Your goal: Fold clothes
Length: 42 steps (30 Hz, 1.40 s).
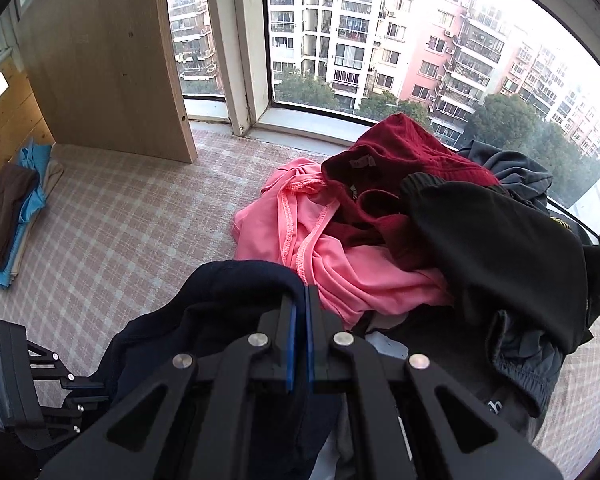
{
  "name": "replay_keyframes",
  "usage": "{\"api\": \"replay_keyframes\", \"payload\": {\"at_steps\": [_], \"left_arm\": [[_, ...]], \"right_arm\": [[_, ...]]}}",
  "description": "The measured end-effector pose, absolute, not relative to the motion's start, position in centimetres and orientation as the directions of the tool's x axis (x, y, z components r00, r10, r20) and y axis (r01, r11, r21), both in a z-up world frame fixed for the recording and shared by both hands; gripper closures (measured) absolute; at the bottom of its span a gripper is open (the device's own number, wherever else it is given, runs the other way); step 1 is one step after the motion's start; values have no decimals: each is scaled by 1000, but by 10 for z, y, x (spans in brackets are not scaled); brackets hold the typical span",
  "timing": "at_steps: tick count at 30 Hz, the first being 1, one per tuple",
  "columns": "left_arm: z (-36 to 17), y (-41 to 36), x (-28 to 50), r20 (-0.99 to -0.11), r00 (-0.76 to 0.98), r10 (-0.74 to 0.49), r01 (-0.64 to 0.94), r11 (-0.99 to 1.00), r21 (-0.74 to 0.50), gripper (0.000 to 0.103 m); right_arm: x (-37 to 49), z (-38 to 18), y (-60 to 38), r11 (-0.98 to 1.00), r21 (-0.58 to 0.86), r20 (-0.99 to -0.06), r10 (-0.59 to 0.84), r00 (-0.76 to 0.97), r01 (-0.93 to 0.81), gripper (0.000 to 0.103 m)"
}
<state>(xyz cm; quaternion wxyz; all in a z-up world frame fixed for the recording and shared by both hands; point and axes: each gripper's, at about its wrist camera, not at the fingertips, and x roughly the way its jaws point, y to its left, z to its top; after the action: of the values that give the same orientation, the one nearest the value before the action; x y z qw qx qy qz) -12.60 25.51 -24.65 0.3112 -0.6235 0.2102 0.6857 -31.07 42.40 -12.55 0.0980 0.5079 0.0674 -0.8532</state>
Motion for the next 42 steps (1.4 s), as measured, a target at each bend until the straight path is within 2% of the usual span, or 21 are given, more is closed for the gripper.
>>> {"api": "replay_keyframes", "payload": {"at_steps": [2,8,13,19,25,32,35,37,38,39,40,42], "left_arm": [[-239,243,-132,-975,11,224,-655,-735,-176,102],[-197,210,-136,-940,-26,341,-596,-760,-259,102],[-148,175,-130,-903,-146,404,-563,-785,-259,102],[-72,87,-109,-812,-328,483,-461,-832,-309,102],[1,9,-96,-724,-551,415,-394,-894,-212,102],[44,-30,-162,-672,-704,228,-285,-958,-26,102],[21,-29,-219,-692,-705,156,-240,-971,25,102],[-7,-24,-258,-726,-679,110,-219,-974,57,102],[-29,-19,-278,-761,-643,87,-218,-973,73,100],[-53,-14,-294,-784,-619,42,-200,-974,106,101],[-72,-11,-302,-805,-592,31,-203,-973,112,102],[-106,-8,-312,-847,-529,50,-233,-968,88,95]], "right_arm": [[-307,-121,426,-972,-12,-877,-102,-470,233,99],[-297,-107,430,-974,-18,-867,-97,-488,227,99],[-273,-80,427,-969,1,-838,-136,-528,248,99],[-227,-24,417,-952,68,-751,-245,-613,298,99],[-198,43,379,-918,71,-656,-337,-675,390,99],[-243,81,332,-927,-42,-608,-272,-745,373,99],[-293,58,321,-946,-78,-633,-196,-749,313,99],[-332,21,315,-953,-93,-676,-152,-721,288,98],[-349,-4,313,-952,-111,-707,-126,-696,285,90],[-364,-28,311,-952,-127,-740,-95,-666,277,86],[-376,-53,312,-958,-137,-782,-52,-622,253,85],[-387,-91,320,-966,-136,-838,-5,-545,218,85]]}}
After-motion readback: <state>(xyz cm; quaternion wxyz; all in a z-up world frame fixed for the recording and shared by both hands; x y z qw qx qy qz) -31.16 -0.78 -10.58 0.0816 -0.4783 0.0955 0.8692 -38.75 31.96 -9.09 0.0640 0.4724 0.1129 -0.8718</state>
